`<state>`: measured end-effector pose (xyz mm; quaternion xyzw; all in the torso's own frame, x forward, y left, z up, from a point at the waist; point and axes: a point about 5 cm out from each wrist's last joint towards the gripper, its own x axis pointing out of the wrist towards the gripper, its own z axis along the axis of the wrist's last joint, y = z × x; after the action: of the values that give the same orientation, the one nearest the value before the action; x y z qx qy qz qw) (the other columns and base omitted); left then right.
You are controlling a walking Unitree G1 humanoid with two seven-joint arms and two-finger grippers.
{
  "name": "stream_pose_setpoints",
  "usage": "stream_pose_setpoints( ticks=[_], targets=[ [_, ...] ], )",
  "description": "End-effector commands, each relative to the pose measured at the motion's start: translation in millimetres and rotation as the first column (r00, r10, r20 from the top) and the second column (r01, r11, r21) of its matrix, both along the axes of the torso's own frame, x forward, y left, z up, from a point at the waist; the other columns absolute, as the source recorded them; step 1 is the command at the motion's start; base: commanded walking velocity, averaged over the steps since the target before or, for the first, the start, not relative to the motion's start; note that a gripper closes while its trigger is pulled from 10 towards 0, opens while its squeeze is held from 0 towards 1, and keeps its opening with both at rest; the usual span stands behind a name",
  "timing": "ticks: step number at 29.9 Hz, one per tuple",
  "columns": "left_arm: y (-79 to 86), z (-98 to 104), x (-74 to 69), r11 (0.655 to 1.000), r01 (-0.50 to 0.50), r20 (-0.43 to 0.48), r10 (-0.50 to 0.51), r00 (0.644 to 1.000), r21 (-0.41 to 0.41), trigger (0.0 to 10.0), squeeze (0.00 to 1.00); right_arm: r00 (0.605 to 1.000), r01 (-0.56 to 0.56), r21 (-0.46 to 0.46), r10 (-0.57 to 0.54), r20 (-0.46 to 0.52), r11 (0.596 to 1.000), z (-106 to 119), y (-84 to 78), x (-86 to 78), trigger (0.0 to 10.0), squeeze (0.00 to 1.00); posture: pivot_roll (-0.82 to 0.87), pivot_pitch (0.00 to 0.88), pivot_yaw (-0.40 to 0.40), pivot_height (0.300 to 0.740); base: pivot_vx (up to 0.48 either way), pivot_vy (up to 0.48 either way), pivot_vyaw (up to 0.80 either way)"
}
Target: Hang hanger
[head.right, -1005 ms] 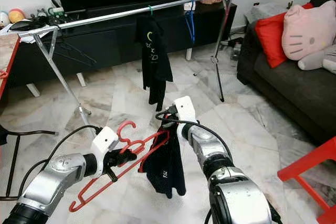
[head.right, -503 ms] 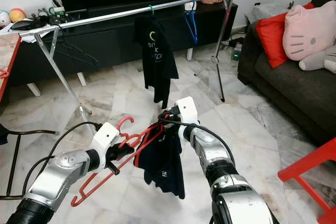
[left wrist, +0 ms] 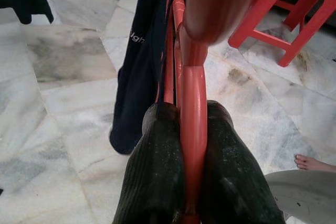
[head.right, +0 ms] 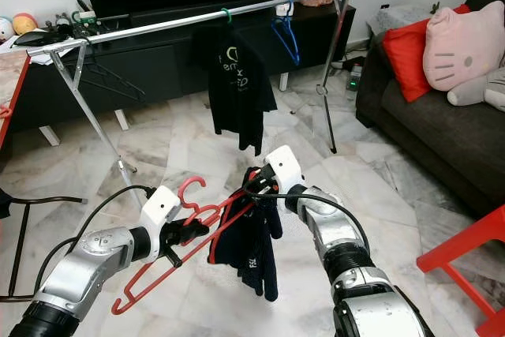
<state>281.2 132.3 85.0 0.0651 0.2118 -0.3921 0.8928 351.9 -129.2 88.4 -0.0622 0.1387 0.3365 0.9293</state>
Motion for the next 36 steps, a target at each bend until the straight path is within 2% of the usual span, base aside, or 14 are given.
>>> stream_pose_setpoints(
  ticks=[1,2,3,5,6,9,13,17,20,22,26,30,36],
  targets=[
    [4.3,1.3,3.7,0.999,-0.043,0.01,0.043,0.999,0.014,10.0,0.0,0.999,-0.013,0.047,0.012,0.038,0.999,13.3,3.7,5.4,10.0,0.0,0.02,0.0,-0.042,0.74,0.0,0.0,0.0],
    [5.3,-0.7,6.2,0.997,-0.069,0.011,0.068,0.998,0.034,10.0,0.0,0.999,-0.026,0.091,0.022,0.041,0.995,15.8,6.1,4.8,10.0,0.0,0.02,0.0,-0.042,0.74,0.0,0.0,0.0],
    [5.3,-0.7,6.2,0.997,-0.069,0.011,0.068,0.998,0.034,10.0,0.0,0.999,-0.026,0.091,0.022,0.041,0.995,15.8,6.1,4.8,10.0,0.0,0.02,0.0,-0.042,0.74,0.0,0.0,0.0],
    [2.8,0.4,5.7,0.998,-0.056,0.008,0.056,0.998,0.005,10.0,0.0,0.995,-0.091,0.186,0.085,0.043,0.978,19.0,13.0,0.0,10.0,0.0,0.02,0.0,-0.039,0.74,0.0,0.0,0.0],
    [1.7,0.9,5.1,0.999,-0.048,0.005,0.048,0.999,-0.003,10.0,0.0,0.993,-0.115,0.197,0.108,0.045,0.974,18.9,14.6,-2.0,10.0,0.0,0.02,0.0,-0.039,0.74,0.0,0.0,0.0],
    [1.3,1.2,5.2,0.999,-0.044,0.006,0.044,0.999,-0.001,10.0,0.0,0.983,-0.183,0.205,0.173,0.062,0.962,17.8,17.8,-8.4,10.0,0.0,0.02,0.0,-0.039,0.74,0.0,0.0,0.0],
    [4.2,0.9,9.4,0.996,-0.083,0.021,0.083,0.996,0.014,10.0,0.0,0.978,-0.207,0.228,0.2,0.052,0.951,17.9,18.7,-11.1,10.0,0.0,0.02,0.0,-0.039,0.74,0.0,0.0,0.0],
    [-2.3,5.8,8.6,0.996,-0.06,0.015,0.061,0.998,-0.062,10.0,0.0,0.96,-0.281,0.222,0.276,0.053,0.934,13.5,19.4,-21.7,10.0,0.0,0.02,0.0,-0.04,0.74,0.0,0.0,0.0],
    [-2.3,5.4,8.7,0.996,-0.063,0.014,0.064,0.998,-0.059,10.0,0.0,0.953,-0.301,0.243,0.296,0.055,0.922,13.2,18.4,-25.0,10.0,0.0,0.02,0.0,-0.04,0.74,0.0,0.0,0.0],
    [-2.4,5.5,9.2,0.995,-0.073,0.014,0.075,0.997,-0.074,10.0,0.0,0.932,-0.361,0.25,0.356,0.066,0.898,15.1,16.7,-31.1,10.0,0.0,0.02,0.0,-0.038,0.74,0.0,0.0,0.0],
    [-2.4,7.7,11.2,0.991,-0.089,0.023,0.092,0.995,-0.097,10.0,0.0,0.935,-0.355,0.245,0.35,0.066,0.902,16.1,11.1,-31.1,10.0,0.0,0.02,0.0,-0.038,0.74,0.0,0.0,0.0],
    [-0.4,15.4,20.4,0.974,-0.168,0.059,0.179,0.982,-0.154,10.0,0.0,0.945,-0.326,0.251,0.317,0.077,0.911,20.1,1.4,-29.6,10.0,0.0,0.01,0.0,-0.039,0.74,0.0,0.0,0.0],
    [5.1,21.1,25.9,0.96,-0.217,0.091,0.236,0.967,-0.177,10.0,0.0,0.962,-0.272,0.256,0.261,0.076,0.928,21.4,-9.9,-28.0,10.0,0.0,0.01,0.0,-0.04,0.74,0.0,0.0,0.0]
  ],
)
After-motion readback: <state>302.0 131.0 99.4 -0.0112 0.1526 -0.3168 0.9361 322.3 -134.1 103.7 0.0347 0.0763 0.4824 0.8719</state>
